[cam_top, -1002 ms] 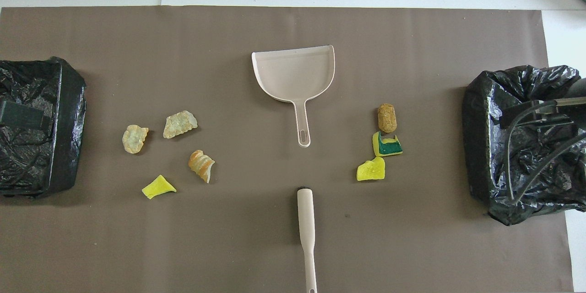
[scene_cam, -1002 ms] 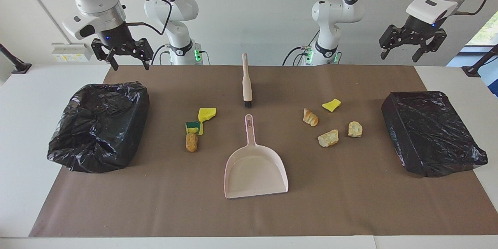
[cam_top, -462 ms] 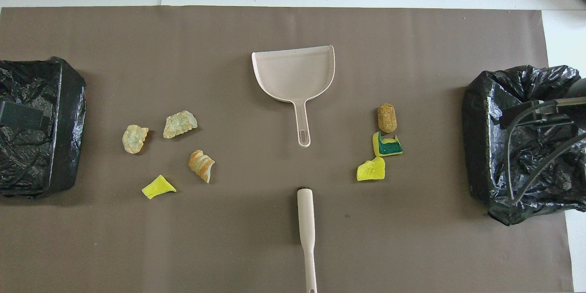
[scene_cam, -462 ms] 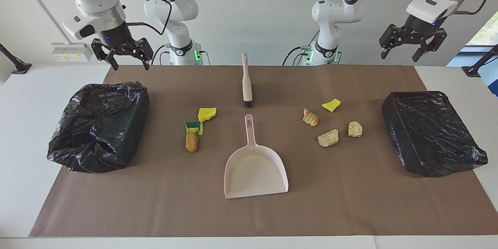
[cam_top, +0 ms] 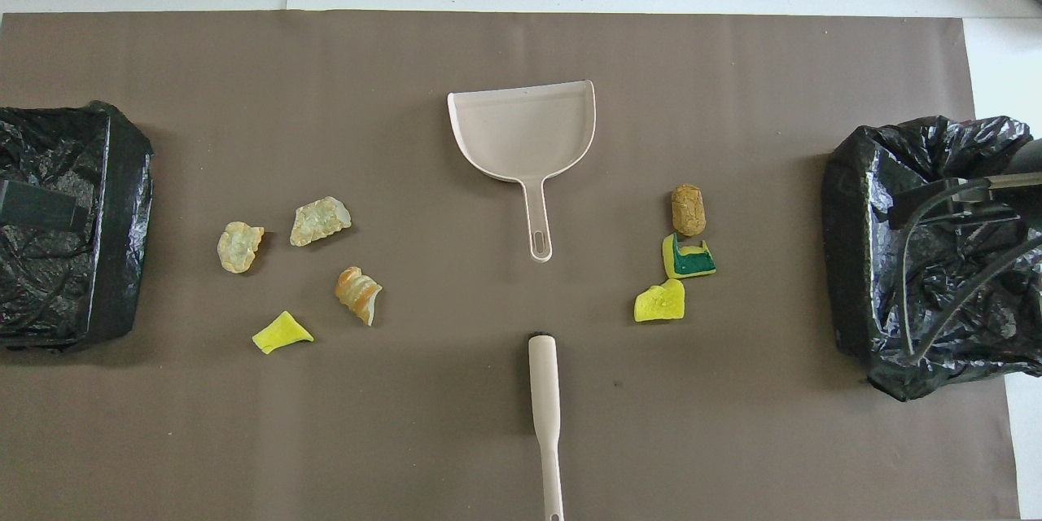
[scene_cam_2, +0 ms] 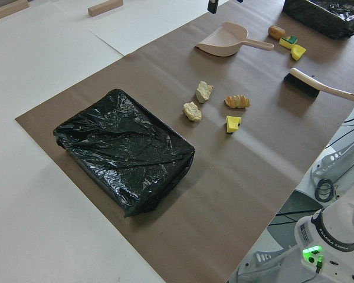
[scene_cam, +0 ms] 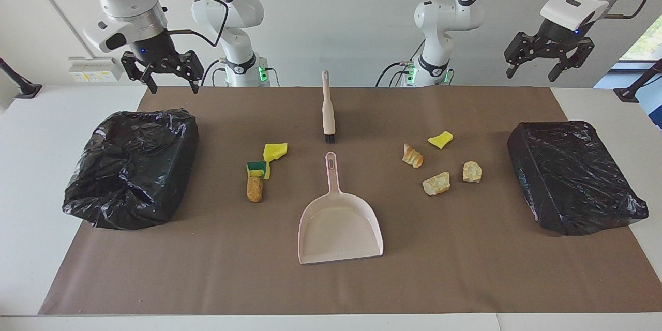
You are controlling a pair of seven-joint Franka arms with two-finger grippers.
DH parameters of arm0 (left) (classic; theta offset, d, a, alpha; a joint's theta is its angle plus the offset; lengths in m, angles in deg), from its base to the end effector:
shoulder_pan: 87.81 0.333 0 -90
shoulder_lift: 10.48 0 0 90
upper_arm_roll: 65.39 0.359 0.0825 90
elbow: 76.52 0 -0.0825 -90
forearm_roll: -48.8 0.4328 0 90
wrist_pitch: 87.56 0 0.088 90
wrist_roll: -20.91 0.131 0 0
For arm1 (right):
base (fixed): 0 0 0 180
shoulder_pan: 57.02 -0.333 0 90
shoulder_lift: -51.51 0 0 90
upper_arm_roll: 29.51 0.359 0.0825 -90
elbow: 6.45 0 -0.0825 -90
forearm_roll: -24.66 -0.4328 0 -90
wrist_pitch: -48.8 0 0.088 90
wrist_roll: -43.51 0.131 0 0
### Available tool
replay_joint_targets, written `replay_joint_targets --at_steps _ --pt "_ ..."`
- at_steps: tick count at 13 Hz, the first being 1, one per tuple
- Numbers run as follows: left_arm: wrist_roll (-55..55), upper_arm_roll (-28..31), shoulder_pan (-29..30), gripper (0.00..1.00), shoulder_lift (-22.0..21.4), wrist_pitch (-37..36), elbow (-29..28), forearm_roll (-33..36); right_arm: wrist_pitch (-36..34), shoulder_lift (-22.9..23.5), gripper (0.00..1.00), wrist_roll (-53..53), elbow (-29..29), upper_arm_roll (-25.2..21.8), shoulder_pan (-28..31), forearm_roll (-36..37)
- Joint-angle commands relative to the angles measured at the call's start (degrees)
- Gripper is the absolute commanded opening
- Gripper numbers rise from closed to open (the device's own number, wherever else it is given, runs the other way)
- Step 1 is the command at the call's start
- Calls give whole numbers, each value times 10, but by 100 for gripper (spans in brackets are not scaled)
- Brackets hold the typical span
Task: Sweep and dump trash in bin
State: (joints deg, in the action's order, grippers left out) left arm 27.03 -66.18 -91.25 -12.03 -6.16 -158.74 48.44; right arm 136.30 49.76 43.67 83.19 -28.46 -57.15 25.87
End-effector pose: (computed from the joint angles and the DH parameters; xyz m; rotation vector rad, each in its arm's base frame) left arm 0.5745 -0.0435 0.7158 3.1230 -0.2844 0.0201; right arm 0.5880 0.0094 0.6612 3.1197 0.0264 -0.0102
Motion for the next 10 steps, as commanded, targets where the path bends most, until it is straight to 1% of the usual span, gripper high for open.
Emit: replay_joint_targets --at_steps 1,10 --pt "2 -3 4 100 -6 -9 -1 2 -8 -10 100 2 6 4 9 -11" --pt "3 -4 3 100 -9 -14 -1 1 -8 -10 100 2 6 4 9 -11"
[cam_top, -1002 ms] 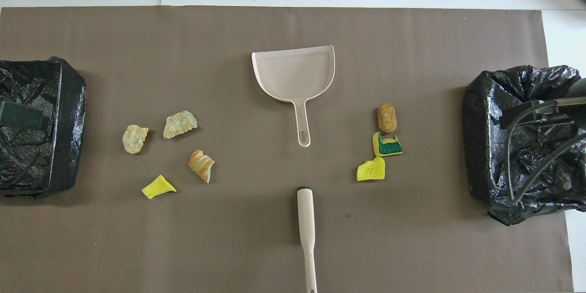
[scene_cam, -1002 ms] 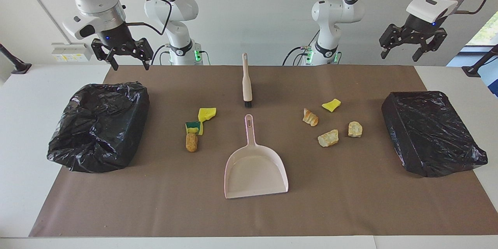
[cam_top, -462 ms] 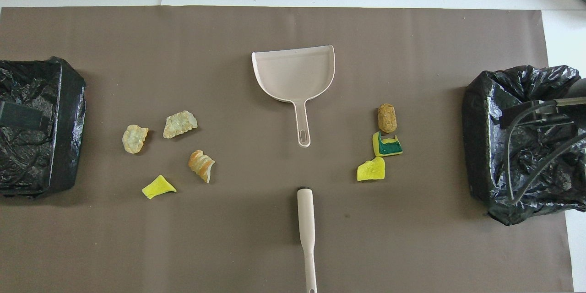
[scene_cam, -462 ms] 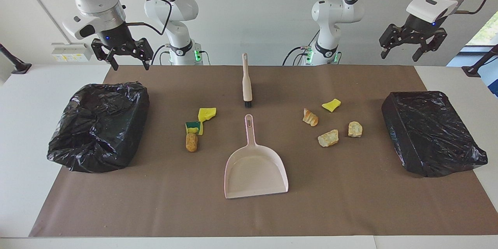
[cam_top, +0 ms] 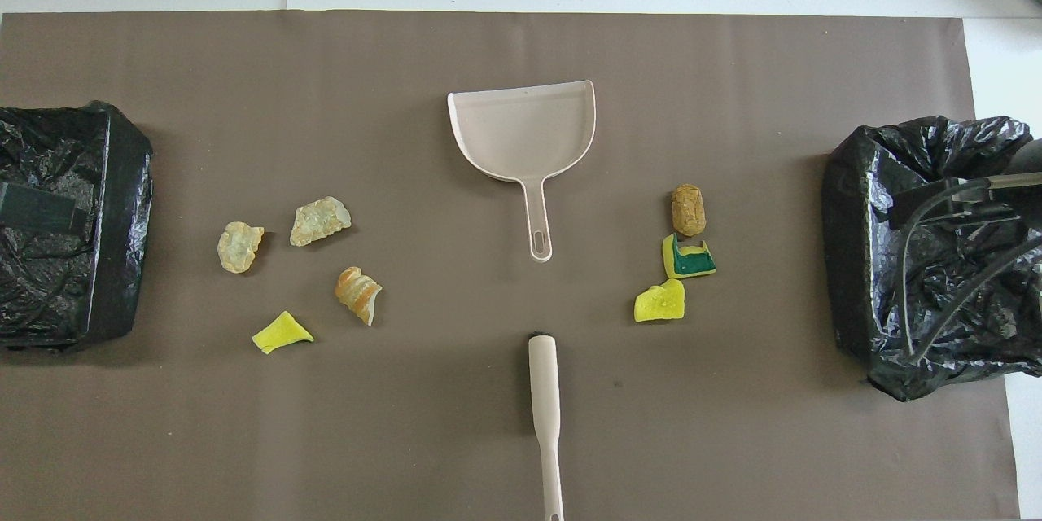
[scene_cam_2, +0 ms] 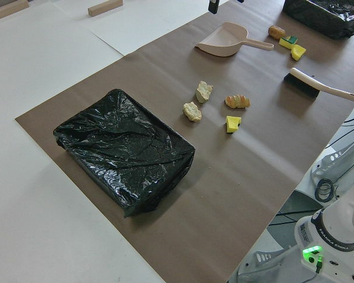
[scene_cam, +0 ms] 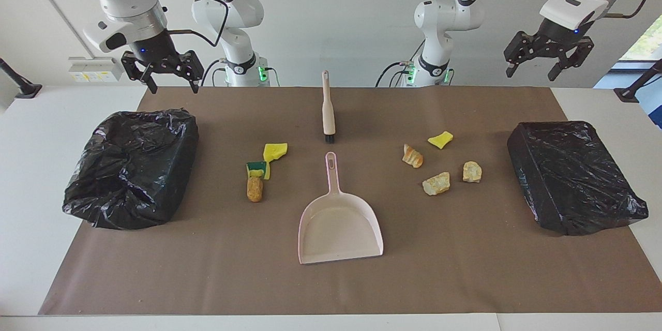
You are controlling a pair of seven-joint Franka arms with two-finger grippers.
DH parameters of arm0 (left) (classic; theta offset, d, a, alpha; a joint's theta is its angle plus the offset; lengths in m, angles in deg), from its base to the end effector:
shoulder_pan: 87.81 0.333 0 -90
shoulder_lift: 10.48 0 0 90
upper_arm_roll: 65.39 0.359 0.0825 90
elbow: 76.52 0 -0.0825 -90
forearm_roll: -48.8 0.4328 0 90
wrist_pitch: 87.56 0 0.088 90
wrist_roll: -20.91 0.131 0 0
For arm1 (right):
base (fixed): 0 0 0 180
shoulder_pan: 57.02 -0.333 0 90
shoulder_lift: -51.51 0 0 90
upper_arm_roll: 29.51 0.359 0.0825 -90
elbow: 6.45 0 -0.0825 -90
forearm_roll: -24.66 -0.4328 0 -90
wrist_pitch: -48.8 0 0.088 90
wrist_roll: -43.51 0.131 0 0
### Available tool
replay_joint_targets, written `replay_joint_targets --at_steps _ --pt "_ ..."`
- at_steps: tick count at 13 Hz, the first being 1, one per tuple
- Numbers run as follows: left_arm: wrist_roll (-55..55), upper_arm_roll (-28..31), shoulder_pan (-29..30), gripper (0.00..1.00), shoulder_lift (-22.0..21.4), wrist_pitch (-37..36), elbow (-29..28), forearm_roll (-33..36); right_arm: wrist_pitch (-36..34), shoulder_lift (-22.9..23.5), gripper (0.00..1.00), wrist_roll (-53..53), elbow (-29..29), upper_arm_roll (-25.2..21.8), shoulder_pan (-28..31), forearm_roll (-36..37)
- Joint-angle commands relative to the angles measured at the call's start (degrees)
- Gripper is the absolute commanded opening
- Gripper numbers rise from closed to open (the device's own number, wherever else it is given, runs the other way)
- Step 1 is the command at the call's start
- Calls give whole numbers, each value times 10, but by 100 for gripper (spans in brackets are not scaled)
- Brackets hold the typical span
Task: Sweep and dump trash in bin
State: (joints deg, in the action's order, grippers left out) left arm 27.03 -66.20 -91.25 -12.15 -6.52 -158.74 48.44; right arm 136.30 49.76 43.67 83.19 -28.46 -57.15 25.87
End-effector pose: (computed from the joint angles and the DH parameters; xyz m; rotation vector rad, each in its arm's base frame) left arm 0.5728 -0.0436 0.7165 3.1229 -0.2850 0.0136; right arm 0.5880 0.0094 0.6612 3.1197 0.0264 -0.0102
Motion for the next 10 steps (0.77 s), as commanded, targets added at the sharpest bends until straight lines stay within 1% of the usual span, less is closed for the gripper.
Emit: replay_joint_targets --at_steps 1,10 --pt "2 -3 0 100 -8 -16 -1 0 -8 -10 100 2 6 4 9 -11" --pt "0 -3 1 100 -25 -13 -29 -1 -8 -10 100 2 6 4 9 -11"
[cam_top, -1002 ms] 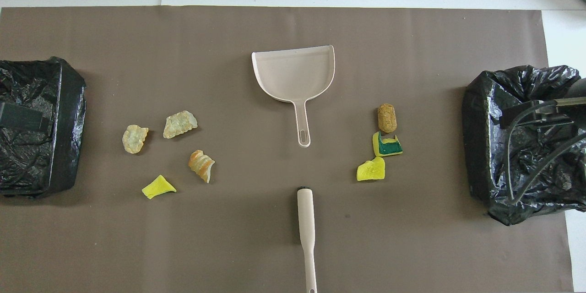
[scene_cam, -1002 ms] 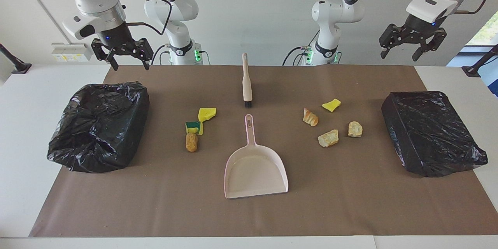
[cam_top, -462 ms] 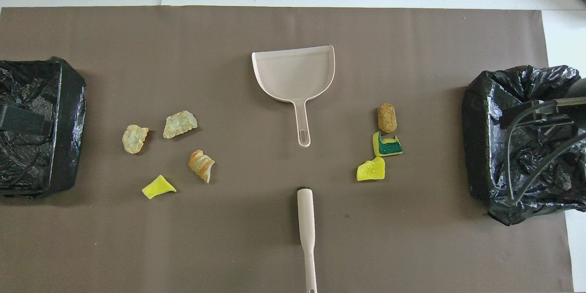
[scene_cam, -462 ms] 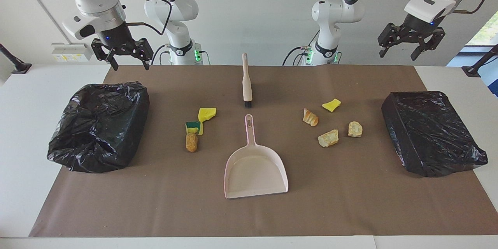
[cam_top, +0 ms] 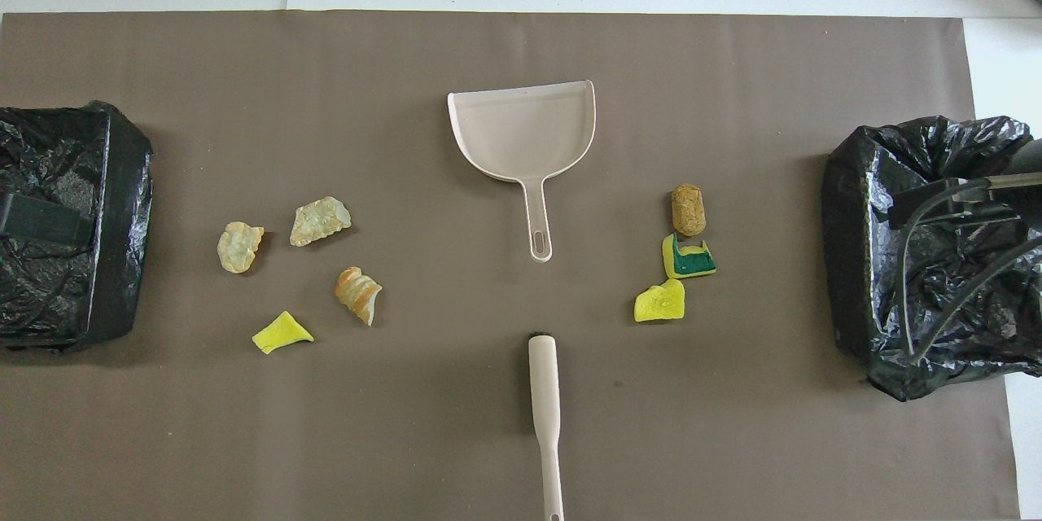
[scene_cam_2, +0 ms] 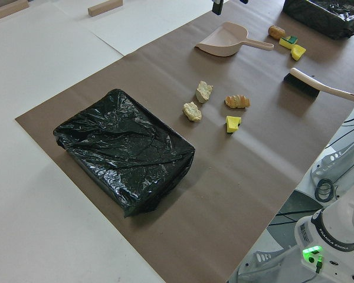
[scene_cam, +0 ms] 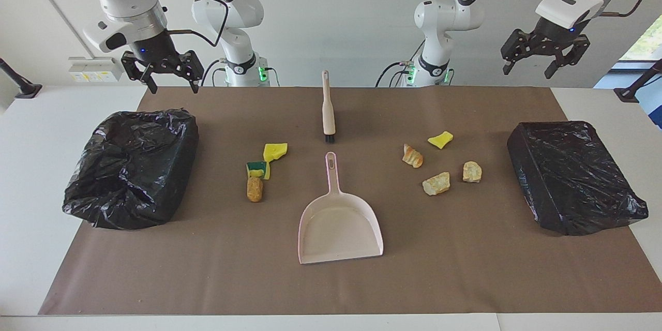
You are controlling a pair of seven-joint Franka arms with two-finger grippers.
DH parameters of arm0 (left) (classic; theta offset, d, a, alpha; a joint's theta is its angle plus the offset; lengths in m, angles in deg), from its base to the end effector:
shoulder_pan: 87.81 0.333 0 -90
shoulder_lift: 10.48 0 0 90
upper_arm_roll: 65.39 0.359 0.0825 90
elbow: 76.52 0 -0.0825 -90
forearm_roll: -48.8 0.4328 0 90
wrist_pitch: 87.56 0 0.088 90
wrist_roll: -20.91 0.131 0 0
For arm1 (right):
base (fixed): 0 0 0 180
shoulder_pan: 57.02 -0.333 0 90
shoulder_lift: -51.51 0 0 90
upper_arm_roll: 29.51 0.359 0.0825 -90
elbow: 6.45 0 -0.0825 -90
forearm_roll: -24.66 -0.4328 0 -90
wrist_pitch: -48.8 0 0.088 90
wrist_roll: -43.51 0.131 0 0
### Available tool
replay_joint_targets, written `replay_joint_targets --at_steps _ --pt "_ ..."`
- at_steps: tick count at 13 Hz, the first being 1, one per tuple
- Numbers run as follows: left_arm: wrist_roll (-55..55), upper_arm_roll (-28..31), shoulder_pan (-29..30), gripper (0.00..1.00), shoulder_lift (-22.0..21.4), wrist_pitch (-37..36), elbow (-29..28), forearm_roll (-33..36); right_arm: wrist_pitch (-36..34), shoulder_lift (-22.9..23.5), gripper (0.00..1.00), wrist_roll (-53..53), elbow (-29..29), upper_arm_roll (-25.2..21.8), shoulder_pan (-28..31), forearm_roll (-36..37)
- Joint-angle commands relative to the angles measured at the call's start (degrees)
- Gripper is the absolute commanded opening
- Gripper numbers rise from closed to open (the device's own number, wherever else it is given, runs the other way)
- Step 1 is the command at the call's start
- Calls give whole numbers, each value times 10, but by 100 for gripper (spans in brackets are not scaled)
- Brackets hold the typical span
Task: Sweep and dump trash in bin
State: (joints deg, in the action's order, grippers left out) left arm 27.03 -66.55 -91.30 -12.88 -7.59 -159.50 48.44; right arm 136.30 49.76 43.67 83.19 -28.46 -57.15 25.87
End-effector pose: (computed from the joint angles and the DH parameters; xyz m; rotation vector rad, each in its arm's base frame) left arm 0.5655 -0.0472 0.7154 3.1221 -0.2959 -0.0166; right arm 0.5880 0.0094 0.6612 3.1197 0.0264 -0.0102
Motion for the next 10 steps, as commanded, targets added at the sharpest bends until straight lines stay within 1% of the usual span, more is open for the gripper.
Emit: replay_joint_targets --at_steps 1,6,9,10 --pt "-1 -1 -1 100 -19 -3 -23 -1 -8 -10 100 2 6 4 9 -12" --pt "-2 -7 -9 100 -32 2 -44 -6 -9 -10 100 2 6 4 9 -11" --pt "-11 -9 -55 100 -46 18 -84 -6 -21 -11 100 1 6 4 9 -12" --pt "-30 -9 -75 100 -52 26 -98 -14 -21 -11 100 2 6 8 4 -11"
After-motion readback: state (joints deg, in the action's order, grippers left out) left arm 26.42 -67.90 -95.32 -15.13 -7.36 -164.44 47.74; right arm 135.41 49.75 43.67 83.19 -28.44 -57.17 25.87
